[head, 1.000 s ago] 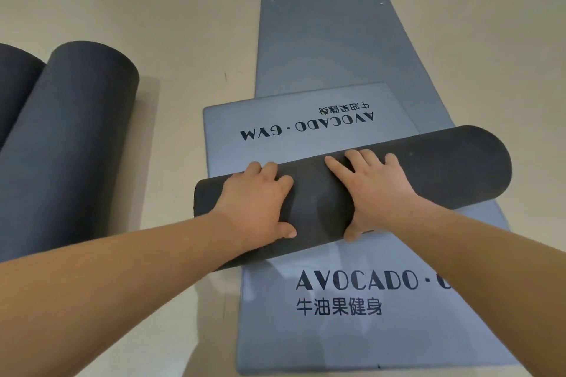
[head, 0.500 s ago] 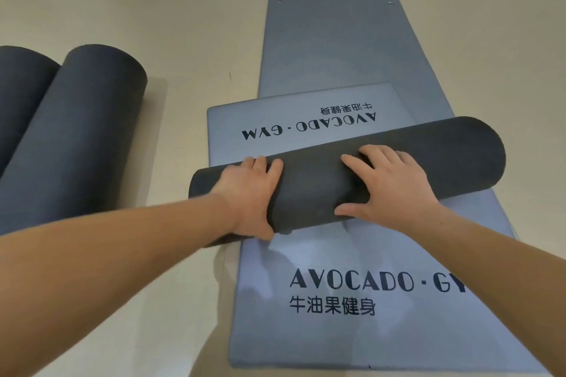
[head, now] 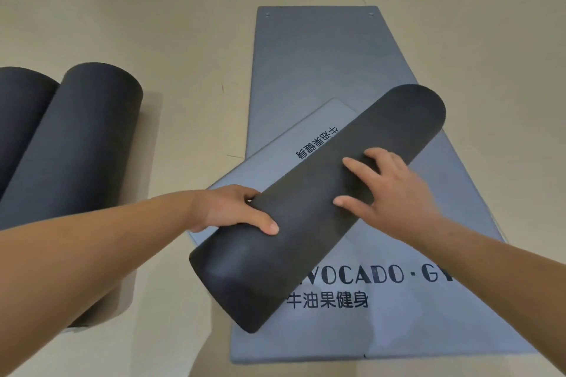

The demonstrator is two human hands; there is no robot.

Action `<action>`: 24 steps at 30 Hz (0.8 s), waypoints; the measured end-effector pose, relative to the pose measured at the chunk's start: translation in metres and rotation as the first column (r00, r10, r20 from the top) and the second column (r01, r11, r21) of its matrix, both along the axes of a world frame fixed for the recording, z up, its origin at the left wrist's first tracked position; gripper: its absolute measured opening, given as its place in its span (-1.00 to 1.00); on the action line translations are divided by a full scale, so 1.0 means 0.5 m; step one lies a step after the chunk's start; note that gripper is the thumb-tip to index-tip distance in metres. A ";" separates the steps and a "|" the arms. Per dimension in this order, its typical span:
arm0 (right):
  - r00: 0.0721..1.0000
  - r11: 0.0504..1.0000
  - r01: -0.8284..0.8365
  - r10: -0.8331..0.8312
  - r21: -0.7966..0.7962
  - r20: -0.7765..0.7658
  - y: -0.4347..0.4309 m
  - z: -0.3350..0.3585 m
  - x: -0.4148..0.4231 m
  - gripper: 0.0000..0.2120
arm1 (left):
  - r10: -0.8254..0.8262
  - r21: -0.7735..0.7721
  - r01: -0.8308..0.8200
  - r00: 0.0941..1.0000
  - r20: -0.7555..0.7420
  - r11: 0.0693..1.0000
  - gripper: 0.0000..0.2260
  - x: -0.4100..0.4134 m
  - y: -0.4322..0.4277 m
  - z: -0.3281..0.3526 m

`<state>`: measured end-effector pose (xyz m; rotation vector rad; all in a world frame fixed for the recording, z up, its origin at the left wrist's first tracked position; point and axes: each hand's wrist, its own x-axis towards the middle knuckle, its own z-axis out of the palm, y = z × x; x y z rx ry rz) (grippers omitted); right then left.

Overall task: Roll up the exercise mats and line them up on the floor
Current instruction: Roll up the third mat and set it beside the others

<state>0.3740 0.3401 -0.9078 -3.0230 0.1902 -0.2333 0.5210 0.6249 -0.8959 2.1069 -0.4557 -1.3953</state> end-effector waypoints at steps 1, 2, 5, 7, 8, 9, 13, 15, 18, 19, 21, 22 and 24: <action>0.999 0.999 0.036 -0.036 0.034 0.008 0.021 -0.016 -0.001 -0.26 | 0.011 -0.007 -0.011 1.000 0.004 1.000 -0.46 0.011 0.016 -0.010; 0.998 0.995 0.066 -0.065 0.069 -0.011 0.039 -0.028 0.000 -0.30 | 0.014 -0.007 -0.014 0.999 0.032 1.000 -0.44 0.019 0.026 -0.018; 0.981 0.973 0.151 -0.125 0.175 -0.148 0.069 -0.039 0.023 -0.34 | -0.043 0.071 0.025 0.963 0.265 0.997 -0.19 0.039 0.040 -0.018; 0.967 0.967 0.176 -0.135 0.182 -0.216 0.076 -0.036 0.052 -0.34 | -0.178 0.182 0.099 0.849 0.498 0.978 -0.20 0.047 0.031 0.016; 0.961 0.968 0.178 -0.133 0.176 -0.241 0.080 -0.033 0.070 -0.35 | -0.263 0.248 0.136 0.750 0.607 0.959 -0.24 0.042 0.022 0.037; 0.957 0.969 0.179 -0.131 0.169 -0.260 0.083 -0.032 0.089 -0.35 | -0.335 0.302 0.168 0.653 0.679 0.938 -0.29 0.025 0.008 0.062; 0.946 0.970 0.179 -0.124 0.165 -0.300 0.103 -0.029 0.156 -0.36 | -0.536 0.487 0.255 0.575 0.618 0.835 0.00 -0.087 -0.034 0.067; 0.951 0.978 0.160 -0.116 0.136 -0.285 0.117 -0.031 0.188 -0.35 | -0.614 0.593 0.238 0.532 0.583 0.769 0.33 -0.104 -0.027 0.030; 0.965 0.965 0.197 -0.160 0.174 -0.209 0.144 -0.034 0.215 -0.35 | -0.564 0.585 0.167 0.564 0.603 0.793 0.41 -0.065 -0.004 -0.009; 0.965 0.952 0.230 -0.197 0.201 -0.172 0.154 -0.037 0.214 -0.35 | -0.536 0.567 0.154 0.589 0.604 0.809 0.39 -0.046 0.001 -0.014; 0.949 0.914 0.313 -0.287 0.258 -0.132 0.170 -0.044 0.195 -0.36 | -0.480 0.517 0.149 0.643 0.596 0.843 0.37 -0.007 0.014 -0.023; 0.935 0.884 0.355 -0.327 0.305 -0.140 0.175 -0.050 0.181 -0.35 | -0.458 0.495 0.155 0.672 0.581 0.855 0.36 0.011 0.021 -0.023; 0.906 0.794 0.424 -0.369 0.436 -0.208 0.177 -0.073 0.146 -0.31 | -0.422 0.457 0.162 0.720 0.551 0.874 0.31 0.045 0.034 -0.023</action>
